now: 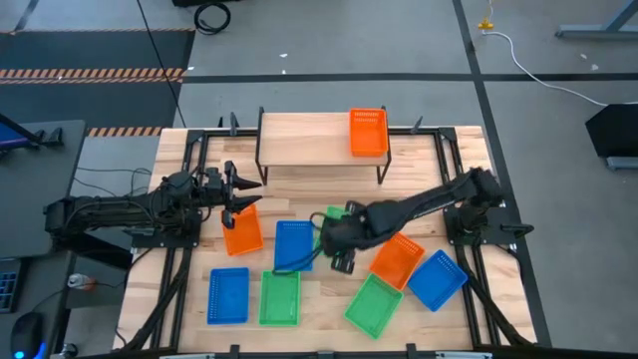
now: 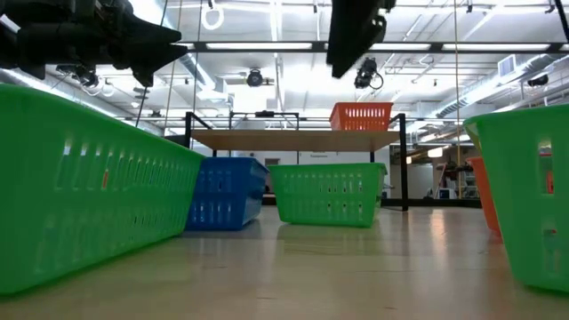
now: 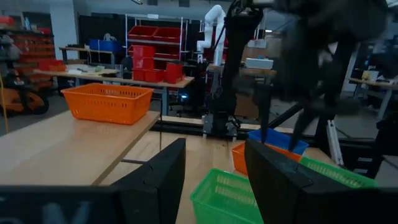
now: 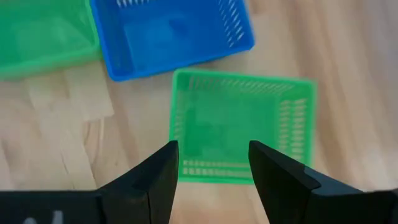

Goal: Stack baskets on shelf by color
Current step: Put the top green bin on the shelf

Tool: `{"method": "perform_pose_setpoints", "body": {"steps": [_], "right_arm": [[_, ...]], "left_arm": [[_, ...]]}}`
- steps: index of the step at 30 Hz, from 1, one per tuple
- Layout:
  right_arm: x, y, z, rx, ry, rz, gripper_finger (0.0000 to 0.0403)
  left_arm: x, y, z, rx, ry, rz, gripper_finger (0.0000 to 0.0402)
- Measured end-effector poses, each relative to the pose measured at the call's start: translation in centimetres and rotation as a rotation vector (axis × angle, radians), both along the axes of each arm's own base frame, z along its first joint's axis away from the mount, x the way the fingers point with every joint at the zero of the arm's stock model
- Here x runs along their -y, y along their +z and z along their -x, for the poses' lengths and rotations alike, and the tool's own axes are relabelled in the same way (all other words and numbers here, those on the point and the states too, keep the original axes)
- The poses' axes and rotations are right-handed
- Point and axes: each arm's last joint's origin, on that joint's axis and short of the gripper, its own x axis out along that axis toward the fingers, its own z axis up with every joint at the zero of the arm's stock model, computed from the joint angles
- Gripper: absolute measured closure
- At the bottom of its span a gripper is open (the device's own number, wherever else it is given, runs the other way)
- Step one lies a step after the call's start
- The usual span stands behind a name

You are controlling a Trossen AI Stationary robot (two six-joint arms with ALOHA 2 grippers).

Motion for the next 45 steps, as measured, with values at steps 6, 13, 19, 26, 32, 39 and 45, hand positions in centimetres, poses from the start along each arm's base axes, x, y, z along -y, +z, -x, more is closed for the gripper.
{"method": "perform_pose_setpoints", "body": {"steps": [6, 13, 19, 26, 32, 39, 45], "right_arm": [[-2.0, -4.3, -2.0, -0.045, 0.006, -0.03, 0.0201], [-2.6, -6.7, -2.8, -0.094, -0.02, -0.038, 0.0202], [-2.6, -8.3, -3.3, -0.111, -0.037, -0.014, 0.0202], [-1.6, -10.5, -4.0, -0.169, -0.051, 0.028, 0.0204], [-0.6, -11.0, -4.2, -0.197, -0.067, 0.026, 0.0265], [-0.3, -10.6, -4.1, -0.217, -0.036, 0.024, 0.0389], [-0.3, -8.5, -4.3, -0.242, -0.033, 0.024, 0.0392]], "left_arm": [[0.4, -0.3, -0.1, -0.024, -0.028, 0.031, 0.023], [0.6, -0.7, -0.2, -0.067, -0.042, 0.039, 0.023], [0.6, -0.6, -0.1, -0.058, -0.042, 0.067, 0.023], [0.7, -0.6, -0.2, -0.057, -0.048, 0.091, 0.023], [0.7, -0.6, -0.2, -0.057, -0.048, 0.092, 0.023], [0.7, -0.6, -0.2, -0.057, -0.048, 0.092, 0.023], [0.7, -0.6, -0.2, -0.057, -0.048, 0.092, 0.023]]}}
